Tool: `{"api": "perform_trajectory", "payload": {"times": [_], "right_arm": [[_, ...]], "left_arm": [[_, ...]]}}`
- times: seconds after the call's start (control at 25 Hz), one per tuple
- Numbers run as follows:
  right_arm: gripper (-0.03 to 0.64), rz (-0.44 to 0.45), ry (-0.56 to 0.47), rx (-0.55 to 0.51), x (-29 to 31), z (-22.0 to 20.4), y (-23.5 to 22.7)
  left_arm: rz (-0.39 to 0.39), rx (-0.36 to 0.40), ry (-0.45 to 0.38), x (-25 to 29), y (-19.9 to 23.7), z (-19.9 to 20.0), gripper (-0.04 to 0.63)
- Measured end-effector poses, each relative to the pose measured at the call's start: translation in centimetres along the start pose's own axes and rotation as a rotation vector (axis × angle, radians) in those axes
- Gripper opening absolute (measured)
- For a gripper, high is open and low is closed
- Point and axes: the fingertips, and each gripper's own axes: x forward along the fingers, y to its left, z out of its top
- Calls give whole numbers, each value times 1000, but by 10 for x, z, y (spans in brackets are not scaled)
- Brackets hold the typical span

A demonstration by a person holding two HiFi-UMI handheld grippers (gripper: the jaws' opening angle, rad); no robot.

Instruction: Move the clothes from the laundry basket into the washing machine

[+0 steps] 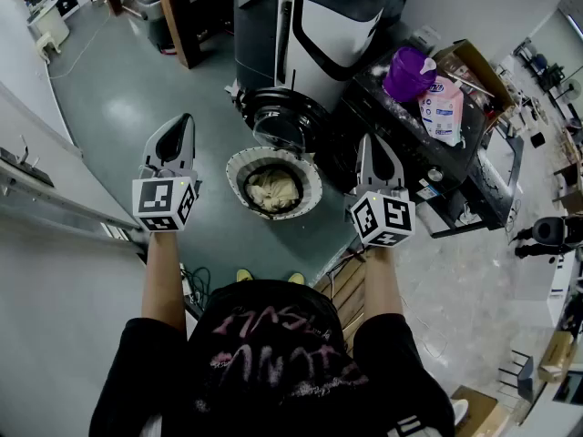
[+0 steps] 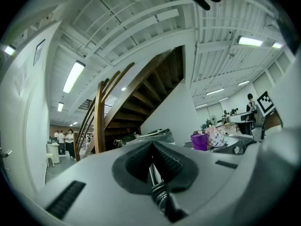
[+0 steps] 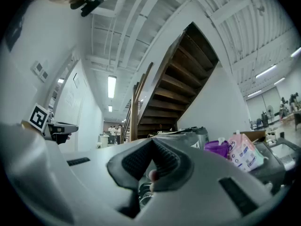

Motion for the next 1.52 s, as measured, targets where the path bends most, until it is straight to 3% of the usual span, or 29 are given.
{"api": "perform_trajectory", "payload": {"times": [0.56,0.76,0.88,1.0,1.2,1.52], "right_arm": [[5,-11,-24,35,-10,3,2],[56,-19,-6,43,-12,-3,1],[127,-4,-5,50,-12,-4,4],[168,12,-6,54,-14,-7,7],[251,32,1,57,-17,-10,10],[276,27,-8,83,-18,-8,8]], "left_arm": [[6,6,15,-7,-3,0,11],[7,6,32,-10,-1,-5,14],[4,1,41,-10,-1,-7,54],[-10,1,51,-9,-3,-10,152],[-27,-14,56,-14,-3,-15,238],[-41,-13,64,-14,-2,-17,250]]}}
